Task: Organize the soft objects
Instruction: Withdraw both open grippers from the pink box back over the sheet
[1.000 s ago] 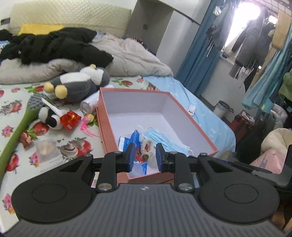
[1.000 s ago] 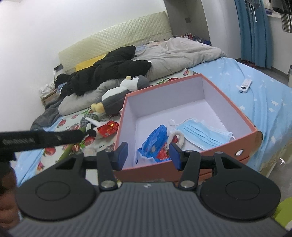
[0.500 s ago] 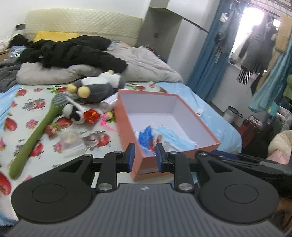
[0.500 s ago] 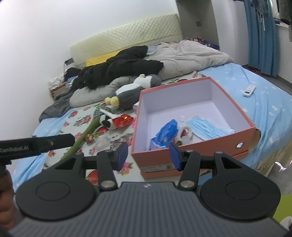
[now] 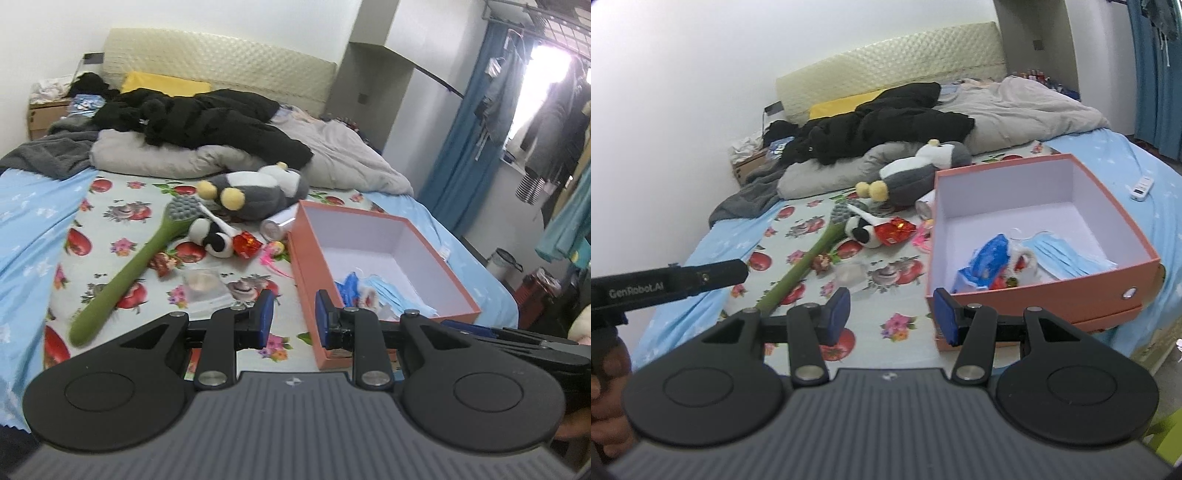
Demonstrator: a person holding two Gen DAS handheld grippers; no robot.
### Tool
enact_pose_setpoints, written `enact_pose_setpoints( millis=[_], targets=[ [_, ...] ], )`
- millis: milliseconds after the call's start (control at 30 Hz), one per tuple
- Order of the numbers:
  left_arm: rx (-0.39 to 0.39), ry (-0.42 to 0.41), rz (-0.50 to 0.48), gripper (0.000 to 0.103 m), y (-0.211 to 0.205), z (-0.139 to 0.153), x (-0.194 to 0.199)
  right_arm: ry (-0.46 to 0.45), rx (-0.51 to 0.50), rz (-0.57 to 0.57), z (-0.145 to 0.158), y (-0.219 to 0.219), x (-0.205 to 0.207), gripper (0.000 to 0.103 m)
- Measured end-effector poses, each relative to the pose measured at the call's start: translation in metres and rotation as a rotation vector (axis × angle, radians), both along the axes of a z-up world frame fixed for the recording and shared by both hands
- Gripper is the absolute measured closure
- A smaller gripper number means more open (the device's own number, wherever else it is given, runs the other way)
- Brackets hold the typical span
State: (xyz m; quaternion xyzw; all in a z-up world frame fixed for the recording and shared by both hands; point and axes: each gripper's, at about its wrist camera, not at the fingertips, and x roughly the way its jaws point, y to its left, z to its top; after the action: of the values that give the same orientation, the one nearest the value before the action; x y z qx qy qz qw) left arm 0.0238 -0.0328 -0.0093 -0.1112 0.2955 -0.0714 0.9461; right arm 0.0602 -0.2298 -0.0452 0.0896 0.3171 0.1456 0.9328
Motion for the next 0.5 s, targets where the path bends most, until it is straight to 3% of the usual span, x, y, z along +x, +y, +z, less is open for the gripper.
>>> enact_pose_setpoints(
  millis=[500],
  targets=[
    [-0.047, 0.040, 0.163, 0.074, 0.051, -0.034, -0.002, 0.071, -0.034, 0.157, -0.025, 0.055, 0.015, 0.050]
  ],
)
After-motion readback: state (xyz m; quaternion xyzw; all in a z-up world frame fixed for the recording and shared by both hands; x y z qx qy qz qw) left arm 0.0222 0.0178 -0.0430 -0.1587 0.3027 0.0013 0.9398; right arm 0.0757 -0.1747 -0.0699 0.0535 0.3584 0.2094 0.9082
